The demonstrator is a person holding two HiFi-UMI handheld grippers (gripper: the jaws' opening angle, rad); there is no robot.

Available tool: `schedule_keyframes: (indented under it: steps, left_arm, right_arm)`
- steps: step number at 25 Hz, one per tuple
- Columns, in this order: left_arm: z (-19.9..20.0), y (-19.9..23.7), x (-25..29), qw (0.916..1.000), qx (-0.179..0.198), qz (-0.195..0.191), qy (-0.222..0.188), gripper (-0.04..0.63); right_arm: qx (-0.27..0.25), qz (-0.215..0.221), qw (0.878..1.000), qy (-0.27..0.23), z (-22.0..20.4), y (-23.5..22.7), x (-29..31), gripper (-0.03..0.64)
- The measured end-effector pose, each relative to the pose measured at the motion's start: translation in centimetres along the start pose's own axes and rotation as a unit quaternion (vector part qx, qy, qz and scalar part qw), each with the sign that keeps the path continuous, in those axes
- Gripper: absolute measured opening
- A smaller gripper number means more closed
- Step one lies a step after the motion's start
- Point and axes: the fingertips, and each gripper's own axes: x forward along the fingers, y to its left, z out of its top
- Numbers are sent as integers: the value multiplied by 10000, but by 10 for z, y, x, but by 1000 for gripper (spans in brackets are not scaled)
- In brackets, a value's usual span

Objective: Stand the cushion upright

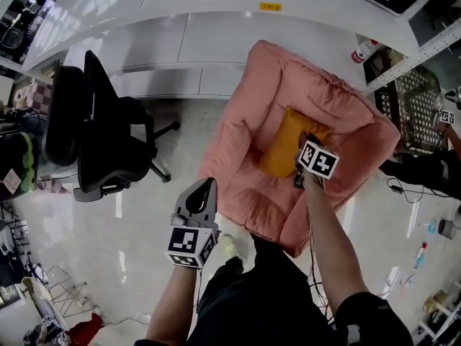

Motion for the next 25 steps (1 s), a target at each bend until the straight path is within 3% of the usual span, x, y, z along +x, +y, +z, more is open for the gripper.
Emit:
schedule_keyframes:
  steps: [6,14,25]
  left_arm:
    - [-2,7,-14,9996,-241,-117,-1,6]
    - [1,9,-42,9991,-347,-261,25,6]
    - [36,22,-107,9990,-342,-69,-275,6]
  right_arm:
    - [-431,515,9974,-249,3,40,-51,22]
    - [-1113,1172,9849,-624,2,101,-127,8]
    - [-1536,1523,9669,-1351,17,162,-236,5]
